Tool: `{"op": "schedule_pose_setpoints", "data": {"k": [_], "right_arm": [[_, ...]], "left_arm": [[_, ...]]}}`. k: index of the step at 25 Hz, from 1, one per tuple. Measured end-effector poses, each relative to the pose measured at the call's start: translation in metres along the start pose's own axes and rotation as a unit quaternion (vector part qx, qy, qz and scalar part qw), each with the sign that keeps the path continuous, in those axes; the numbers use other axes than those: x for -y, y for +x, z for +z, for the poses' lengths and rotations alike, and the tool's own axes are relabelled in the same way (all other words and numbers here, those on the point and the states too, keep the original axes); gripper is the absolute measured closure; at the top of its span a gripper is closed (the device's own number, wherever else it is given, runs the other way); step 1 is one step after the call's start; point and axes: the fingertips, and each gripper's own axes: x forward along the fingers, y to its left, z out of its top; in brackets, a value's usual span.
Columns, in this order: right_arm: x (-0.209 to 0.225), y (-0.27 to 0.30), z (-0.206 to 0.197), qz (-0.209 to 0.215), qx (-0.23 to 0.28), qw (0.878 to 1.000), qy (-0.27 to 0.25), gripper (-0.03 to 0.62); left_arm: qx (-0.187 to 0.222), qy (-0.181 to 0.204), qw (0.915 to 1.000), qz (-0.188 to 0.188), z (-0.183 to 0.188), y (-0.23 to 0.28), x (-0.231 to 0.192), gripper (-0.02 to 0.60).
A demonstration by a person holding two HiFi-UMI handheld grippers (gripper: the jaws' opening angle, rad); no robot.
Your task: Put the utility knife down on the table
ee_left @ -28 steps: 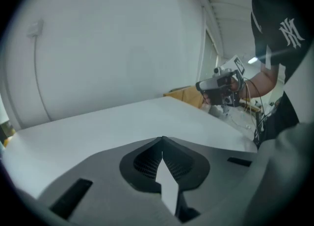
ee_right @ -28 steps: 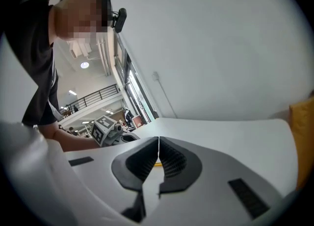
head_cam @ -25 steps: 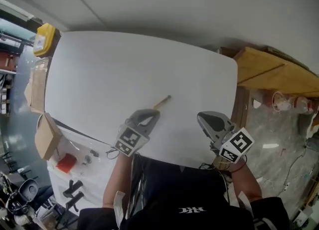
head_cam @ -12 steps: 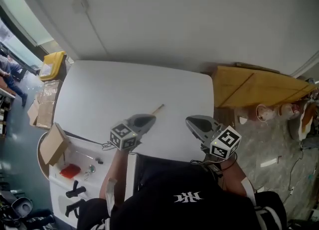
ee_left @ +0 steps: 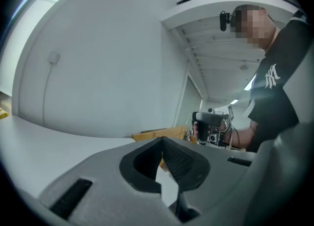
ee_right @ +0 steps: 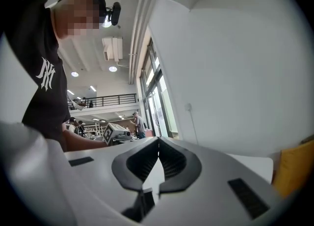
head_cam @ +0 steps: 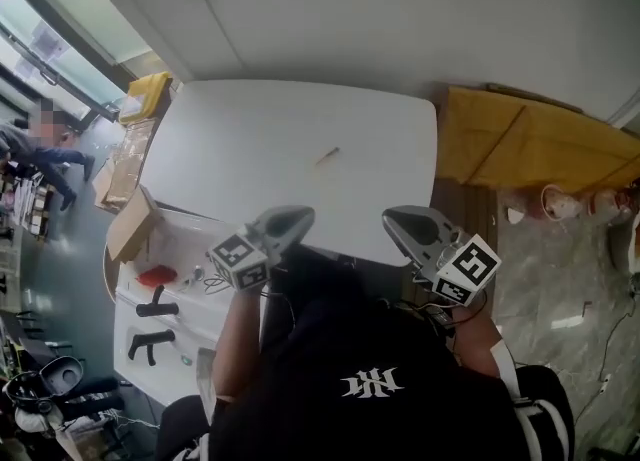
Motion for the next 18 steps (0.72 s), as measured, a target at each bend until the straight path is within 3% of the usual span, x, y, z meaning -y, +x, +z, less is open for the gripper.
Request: {"op": "schedule_pose_setpoints", "data": {"k": [7, 10, 13, 18], "right_arm": [[-0.014, -0.076, -0.034, -0.06, 0.01, 0.996, 0.066, 0.591], [-0.027, -0.092, -0.027, -0.065, 0.024, 0.995, 0.077, 0.591], [-0.05, -0.101, -0.019, -0.064, 0.028, 0.995, 0.073, 0.591], [-0.091, -0.086, -0.019, -0.077, -0.006, 0.996, 0.034, 0.591]], "left_arm": [[0.017, -0.015, 0.9996, -0.016, 0.006, -0.019, 0.076, 0.575], [0.019, 0.006, 0.9994, -0.029, 0.015, -0.02, 0.092, 0.575], [0.026, 0.019, 0.9979, -0.057, 0.016, -0.022, 0.103, 0.575], [0.043, 0.013, 0.9949, -0.091, 0.014, -0.046, 0.11, 0.575]]}}
